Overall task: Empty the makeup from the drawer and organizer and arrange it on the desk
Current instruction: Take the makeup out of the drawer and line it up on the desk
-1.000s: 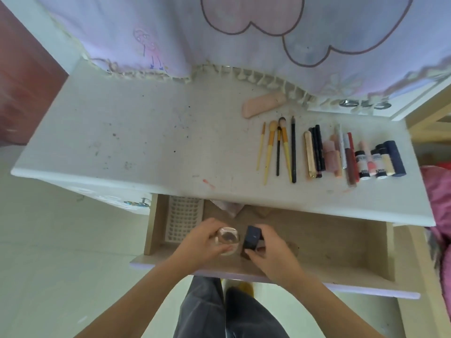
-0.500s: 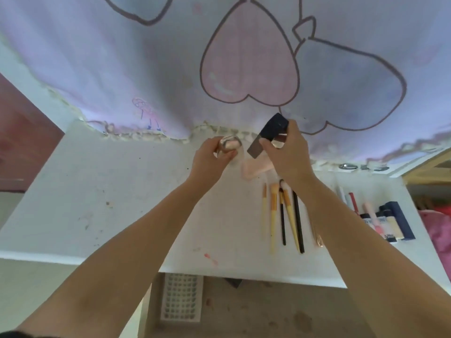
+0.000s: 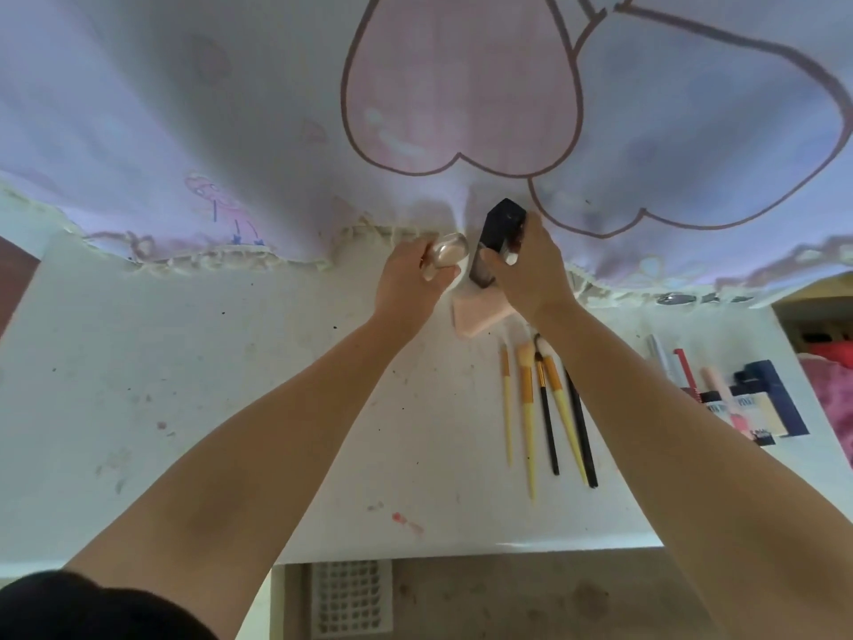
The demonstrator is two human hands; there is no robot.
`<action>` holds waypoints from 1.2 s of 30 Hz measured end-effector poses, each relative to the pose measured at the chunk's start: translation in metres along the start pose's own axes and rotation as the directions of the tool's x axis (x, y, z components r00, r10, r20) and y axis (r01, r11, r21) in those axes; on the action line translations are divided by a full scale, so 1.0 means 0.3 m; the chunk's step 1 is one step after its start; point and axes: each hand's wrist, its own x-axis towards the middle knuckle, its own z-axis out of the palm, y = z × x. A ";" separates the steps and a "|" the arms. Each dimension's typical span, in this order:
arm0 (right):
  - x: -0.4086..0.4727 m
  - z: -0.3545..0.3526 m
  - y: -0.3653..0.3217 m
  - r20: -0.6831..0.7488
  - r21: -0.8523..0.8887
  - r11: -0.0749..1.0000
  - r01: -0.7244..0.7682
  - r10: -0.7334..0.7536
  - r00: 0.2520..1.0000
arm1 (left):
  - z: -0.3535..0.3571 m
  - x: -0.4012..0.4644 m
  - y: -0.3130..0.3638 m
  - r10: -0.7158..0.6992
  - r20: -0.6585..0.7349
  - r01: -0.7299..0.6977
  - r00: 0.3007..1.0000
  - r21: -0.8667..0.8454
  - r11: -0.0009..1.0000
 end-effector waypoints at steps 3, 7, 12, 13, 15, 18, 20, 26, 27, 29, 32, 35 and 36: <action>-0.062 -0.032 -0.011 0.019 0.034 0.999 0.008 -0.008 1.000 | -0.012 -0.053 -0.021 -0.039 0.021 0.039 0.999 -0.017 0.999; -0.322 -0.116 0.008 -0.019 0.108 0.991 0.080 -0.078 0.997 | -0.065 -0.279 -0.023 -0.054 -0.082 0.054 0.995 0.001 0.999; -0.826 -0.158 0.185 0.182 0.129 0.990 0.054 -0.077 0.980 | -0.045 -0.814 -0.054 0.027 -0.001 -0.027 1.000 -0.004 1.000; -0.908 -0.141 0.239 0.291 0.074 0.997 0.013 -0.034 0.956 | -0.018 -0.911 -0.075 -0.008 0.100 0.006 0.995 0.021 1.000; -1.013 -0.078 0.365 0.465 -0.124 0.992 -0.009 0.066 0.883 | 0.059 -1.051 -0.139 -0.075 0.291 0.041 0.954 0.122 0.992; -1.050 0.025 0.508 0.496 -0.328 0.944 -0.026 0.196 0.846 | 0.182 -1.120 -0.236 -0.206 0.349 0.111 0.914 0.272 0.956; -1.033 0.083 0.548 0.386 -0.367 0.927 -0.083 0.233 0.893 | 0.256 -1.097 -0.266 -0.256 0.228 0.176 0.939 0.318 0.932; -0.937 0.204 0.532 0.187 -0.350 0.922 -0.164 0.240 0.952 | 0.441 -0.929 -0.319 -0.329 0.079 0.232 0.941 0.555 0.799; -0.923 0.219 0.534 0.178 -0.354 0.920 -0.167 0.241 0.954 | 0.457 -0.912 -0.338 -0.318 0.068 0.213 0.946 0.608 0.765; -0.903 0.239 0.536 0.143 -0.394 0.903 -0.170 0.243 0.959 | 0.467 -0.888 -0.367 -0.315 0.050 0.210 0.948 0.648 0.732; -0.877 0.250 0.528 0.062 -0.387 0.891 -0.237 0.281 0.958 | 0.469 -0.863 -0.378 -0.341 0.066 0.207 0.938 0.681 0.702; -0.860 0.257 0.538 0.098 -0.374 0.874 -0.310 0.369 0.924 | 0.460 -0.881 -0.362 -0.354 0.089 0.182 0.931 0.727 0.662; -0.865 0.254 0.545 0.131 -0.389 0.869 -0.307 0.382 0.915 | 0.455 -0.905 -0.355 -0.352 0.106 0.162 0.930 0.742 0.651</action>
